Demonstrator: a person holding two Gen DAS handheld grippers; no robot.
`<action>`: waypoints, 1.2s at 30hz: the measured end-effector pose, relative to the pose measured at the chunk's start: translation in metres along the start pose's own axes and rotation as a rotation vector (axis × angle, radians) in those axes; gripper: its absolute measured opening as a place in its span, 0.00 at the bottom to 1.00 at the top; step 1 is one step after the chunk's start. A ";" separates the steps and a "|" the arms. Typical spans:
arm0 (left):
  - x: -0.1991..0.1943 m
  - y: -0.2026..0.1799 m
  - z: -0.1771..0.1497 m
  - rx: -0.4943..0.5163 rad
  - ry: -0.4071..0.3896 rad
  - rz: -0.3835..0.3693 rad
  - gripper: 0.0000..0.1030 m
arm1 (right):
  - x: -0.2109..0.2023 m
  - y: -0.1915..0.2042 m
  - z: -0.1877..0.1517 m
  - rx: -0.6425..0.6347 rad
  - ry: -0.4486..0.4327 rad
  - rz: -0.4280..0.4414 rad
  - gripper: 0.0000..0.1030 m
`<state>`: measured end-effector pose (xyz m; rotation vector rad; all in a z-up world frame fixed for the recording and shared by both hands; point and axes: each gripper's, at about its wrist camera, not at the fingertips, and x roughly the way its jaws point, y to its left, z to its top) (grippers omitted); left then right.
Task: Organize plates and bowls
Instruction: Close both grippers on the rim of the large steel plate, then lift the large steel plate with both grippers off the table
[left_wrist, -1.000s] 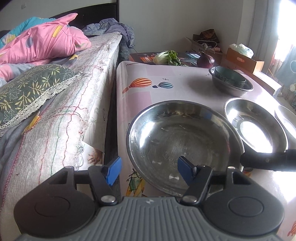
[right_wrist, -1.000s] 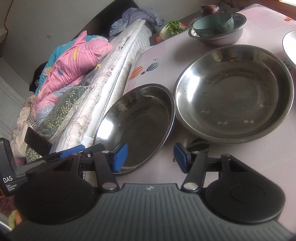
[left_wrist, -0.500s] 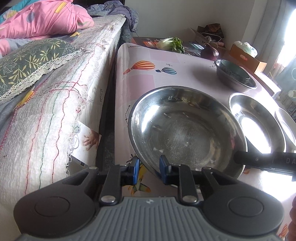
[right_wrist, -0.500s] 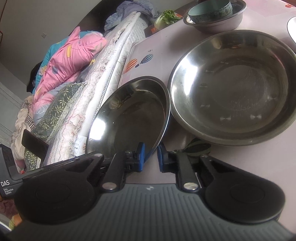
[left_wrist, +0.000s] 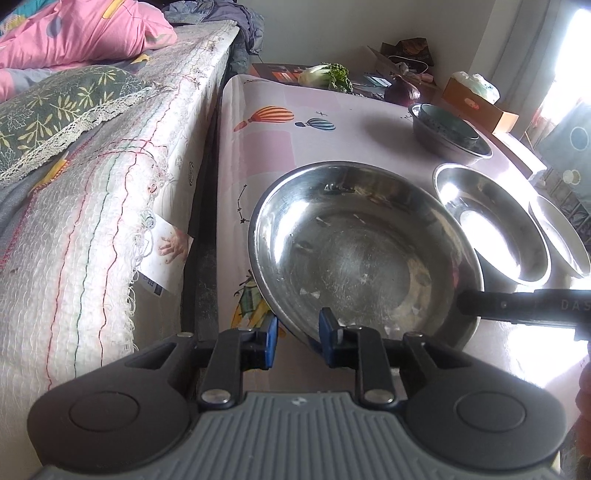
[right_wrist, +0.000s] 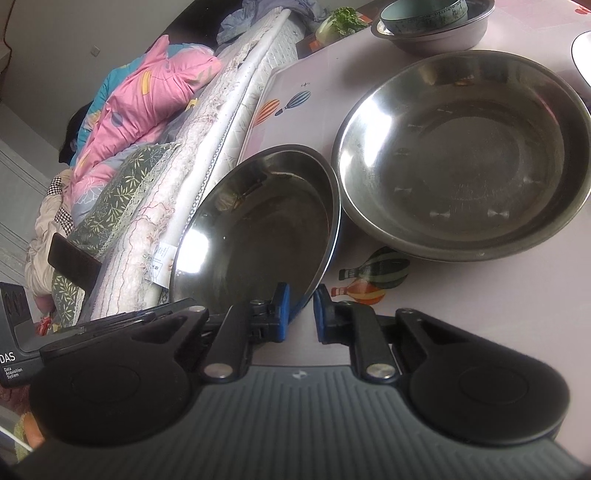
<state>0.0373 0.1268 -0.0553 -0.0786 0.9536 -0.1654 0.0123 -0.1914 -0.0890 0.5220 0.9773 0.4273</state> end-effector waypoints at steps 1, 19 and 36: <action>-0.002 -0.001 -0.003 0.005 0.002 -0.003 0.24 | -0.001 0.000 -0.001 -0.003 0.008 0.002 0.12; -0.020 -0.015 -0.009 0.056 -0.019 -0.037 0.49 | -0.042 -0.015 -0.021 -0.090 0.087 -0.013 0.13; 0.002 -0.035 -0.003 0.098 -0.001 -0.041 0.44 | -0.062 -0.015 -0.029 -0.176 -0.042 -0.140 0.15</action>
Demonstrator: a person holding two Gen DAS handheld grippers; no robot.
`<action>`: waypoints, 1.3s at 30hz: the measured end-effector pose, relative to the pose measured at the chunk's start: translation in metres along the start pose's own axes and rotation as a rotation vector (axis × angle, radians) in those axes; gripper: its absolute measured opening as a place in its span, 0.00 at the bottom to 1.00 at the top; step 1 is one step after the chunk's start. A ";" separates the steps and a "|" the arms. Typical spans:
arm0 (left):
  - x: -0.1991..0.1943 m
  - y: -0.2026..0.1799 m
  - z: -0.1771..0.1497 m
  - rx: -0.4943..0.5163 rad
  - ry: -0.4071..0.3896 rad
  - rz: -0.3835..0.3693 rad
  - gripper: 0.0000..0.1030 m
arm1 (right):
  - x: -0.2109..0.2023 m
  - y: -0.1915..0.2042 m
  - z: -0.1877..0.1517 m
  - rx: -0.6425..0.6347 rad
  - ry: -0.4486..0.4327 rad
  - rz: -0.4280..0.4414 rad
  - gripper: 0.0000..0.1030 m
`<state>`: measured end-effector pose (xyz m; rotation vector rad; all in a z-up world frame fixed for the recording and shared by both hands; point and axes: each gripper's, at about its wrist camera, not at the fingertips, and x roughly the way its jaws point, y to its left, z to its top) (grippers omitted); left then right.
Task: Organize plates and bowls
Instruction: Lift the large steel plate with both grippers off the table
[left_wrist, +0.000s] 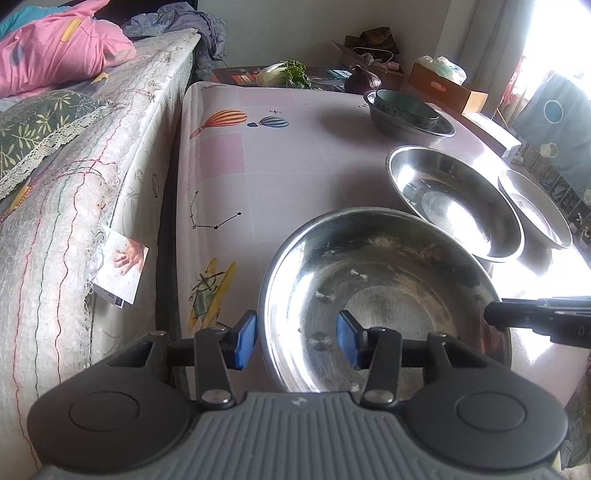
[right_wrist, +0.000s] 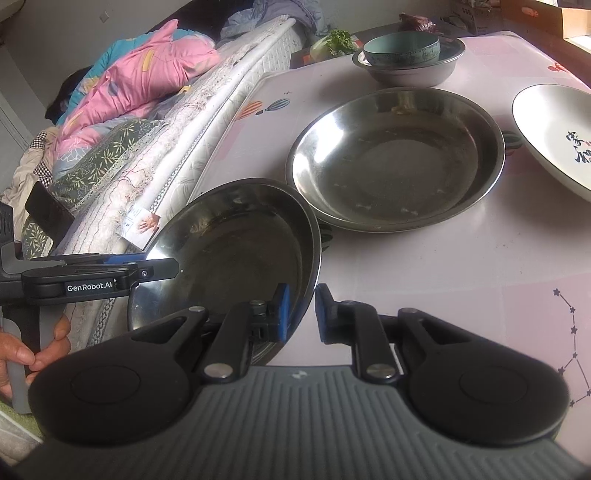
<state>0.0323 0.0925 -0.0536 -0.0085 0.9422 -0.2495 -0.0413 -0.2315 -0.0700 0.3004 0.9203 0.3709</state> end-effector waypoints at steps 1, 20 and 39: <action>-0.001 -0.001 0.000 0.001 0.001 0.005 0.44 | 0.001 0.000 0.000 0.006 -0.006 -0.002 0.15; 0.007 -0.013 -0.009 0.082 0.036 0.037 0.48 | 0.013 -0.004 -0.009 0.071 -0.027 -0.006 0.15; 0.011 -0.016 -0.009 0.099 0.035 0.066 0.48 | 0.017 0.009 -0.009 0.010 -0.056 -0.039 0.15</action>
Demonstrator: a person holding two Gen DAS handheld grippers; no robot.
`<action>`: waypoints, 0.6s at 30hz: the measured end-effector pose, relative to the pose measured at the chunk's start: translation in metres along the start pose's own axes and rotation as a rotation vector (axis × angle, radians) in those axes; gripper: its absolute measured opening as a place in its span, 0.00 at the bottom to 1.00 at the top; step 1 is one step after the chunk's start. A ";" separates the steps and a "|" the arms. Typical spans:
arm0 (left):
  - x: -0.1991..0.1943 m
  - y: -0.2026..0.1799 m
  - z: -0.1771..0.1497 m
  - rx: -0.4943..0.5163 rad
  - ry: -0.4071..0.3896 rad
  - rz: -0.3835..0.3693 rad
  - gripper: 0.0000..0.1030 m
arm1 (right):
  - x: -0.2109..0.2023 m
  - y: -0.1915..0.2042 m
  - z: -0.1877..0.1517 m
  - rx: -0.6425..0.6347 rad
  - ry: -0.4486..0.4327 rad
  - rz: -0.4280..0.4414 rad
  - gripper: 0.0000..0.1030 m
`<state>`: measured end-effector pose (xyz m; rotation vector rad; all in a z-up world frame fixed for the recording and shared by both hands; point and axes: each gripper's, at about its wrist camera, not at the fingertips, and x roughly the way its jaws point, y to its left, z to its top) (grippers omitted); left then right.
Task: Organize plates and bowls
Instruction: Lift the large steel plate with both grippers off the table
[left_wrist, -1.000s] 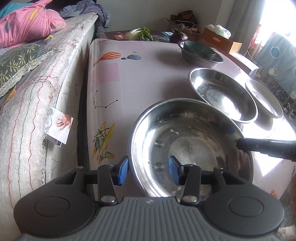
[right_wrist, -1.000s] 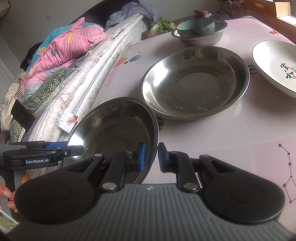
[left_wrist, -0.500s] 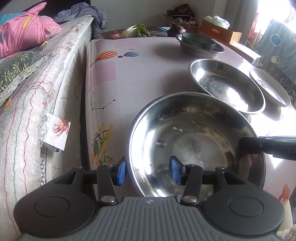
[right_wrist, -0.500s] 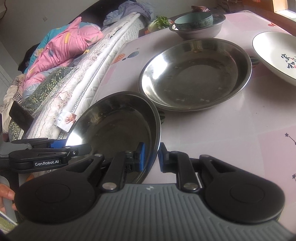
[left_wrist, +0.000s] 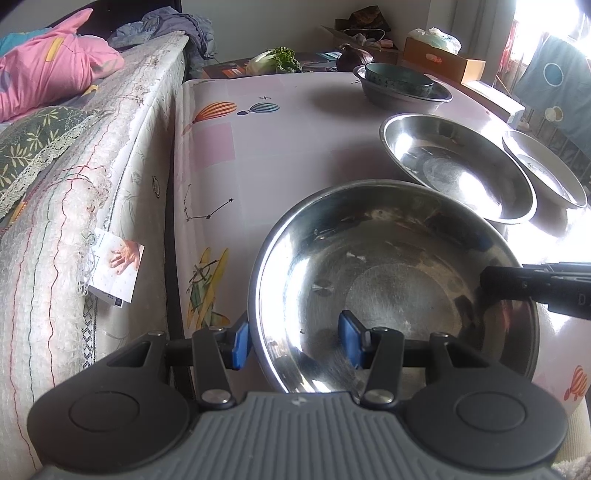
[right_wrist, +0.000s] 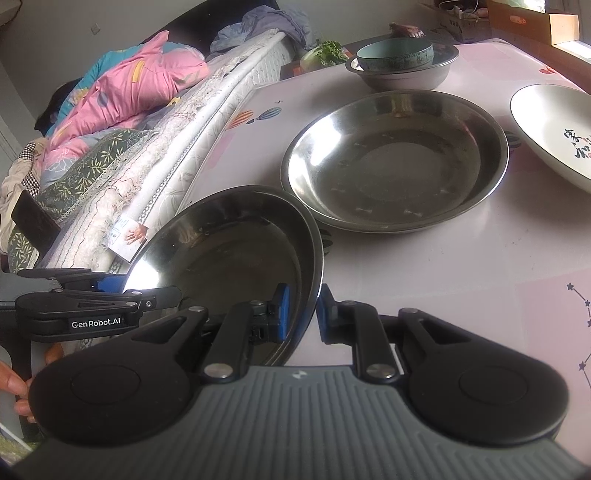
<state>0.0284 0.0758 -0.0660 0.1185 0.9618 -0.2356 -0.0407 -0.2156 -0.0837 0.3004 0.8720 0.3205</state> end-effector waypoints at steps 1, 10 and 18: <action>0.000 0.000 0.000 0.000 0.001 0.002 0.48 | 0.000 0.000 0.000 -0.003 -0.001 0.001 0.15; -0.007 0.001 -0.003 0.002 -0.004 0.013 0.48 | -0.003 0.003 -0.001 -0.025 -0.006 0.005 0.15; -0.012 0.001 -0.003 0.007 -0.017 0.022 0.48 | -0.006 0.007 -0.001 -0.050 -0.018 0.005 0.15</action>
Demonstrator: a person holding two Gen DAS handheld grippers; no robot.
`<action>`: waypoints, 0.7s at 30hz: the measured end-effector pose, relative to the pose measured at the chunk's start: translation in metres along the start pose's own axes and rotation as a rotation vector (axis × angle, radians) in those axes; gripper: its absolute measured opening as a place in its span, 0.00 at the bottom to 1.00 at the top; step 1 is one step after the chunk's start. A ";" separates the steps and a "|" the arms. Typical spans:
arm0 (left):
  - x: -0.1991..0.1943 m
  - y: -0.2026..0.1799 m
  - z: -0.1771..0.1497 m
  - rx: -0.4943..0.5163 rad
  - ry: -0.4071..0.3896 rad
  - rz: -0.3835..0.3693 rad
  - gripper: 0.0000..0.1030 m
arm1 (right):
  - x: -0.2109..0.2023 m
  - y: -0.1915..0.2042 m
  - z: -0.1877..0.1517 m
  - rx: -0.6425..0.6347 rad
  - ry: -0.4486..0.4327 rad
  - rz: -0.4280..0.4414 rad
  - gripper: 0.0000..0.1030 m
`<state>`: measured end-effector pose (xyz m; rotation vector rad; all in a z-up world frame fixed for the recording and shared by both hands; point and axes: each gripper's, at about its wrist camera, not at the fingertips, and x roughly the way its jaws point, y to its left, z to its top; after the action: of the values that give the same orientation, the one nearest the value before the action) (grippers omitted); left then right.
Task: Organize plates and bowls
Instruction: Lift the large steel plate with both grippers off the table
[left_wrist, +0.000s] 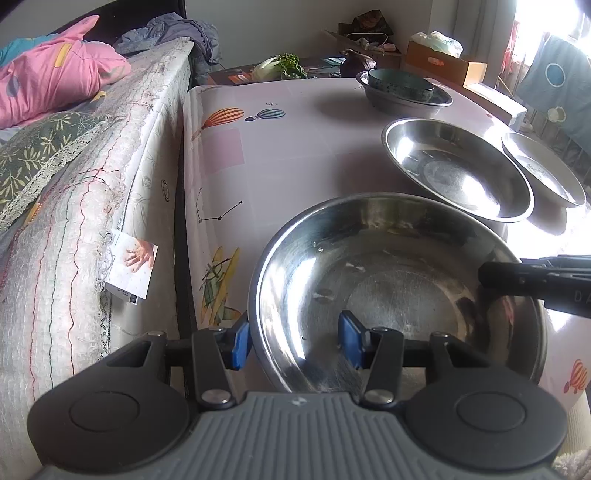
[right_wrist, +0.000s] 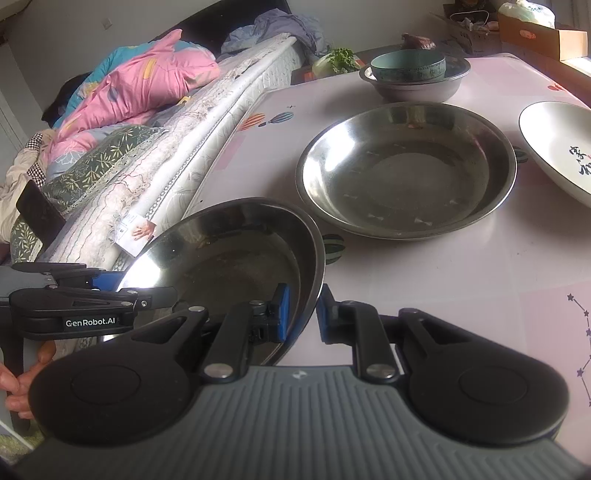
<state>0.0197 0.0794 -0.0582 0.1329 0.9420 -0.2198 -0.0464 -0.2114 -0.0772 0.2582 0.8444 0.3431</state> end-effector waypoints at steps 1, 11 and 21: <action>0.000 0.000 0.000 0.003 -0.001 0.002 0.48 | 0.000 0.000 0.000 -0.005 -0.001 0.000 0.15; 0.004 0.006 0.002 -0.015 0.010 -0.036 0.51 | 0.007 -0.004 -0.001 -0.001 0.033 -0.006 0.15; 0.015 0.004 0.008 0.004 0.019 -0.028 0.53 | 0.011 -0.004 0.002 -0.001 0.021 -0.013 0.15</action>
<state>0.0353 0.0793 -0.0658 0.1255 0.9630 -0.2470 -0.0373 -0.2110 -0.0854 0.2486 0.8658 0.3343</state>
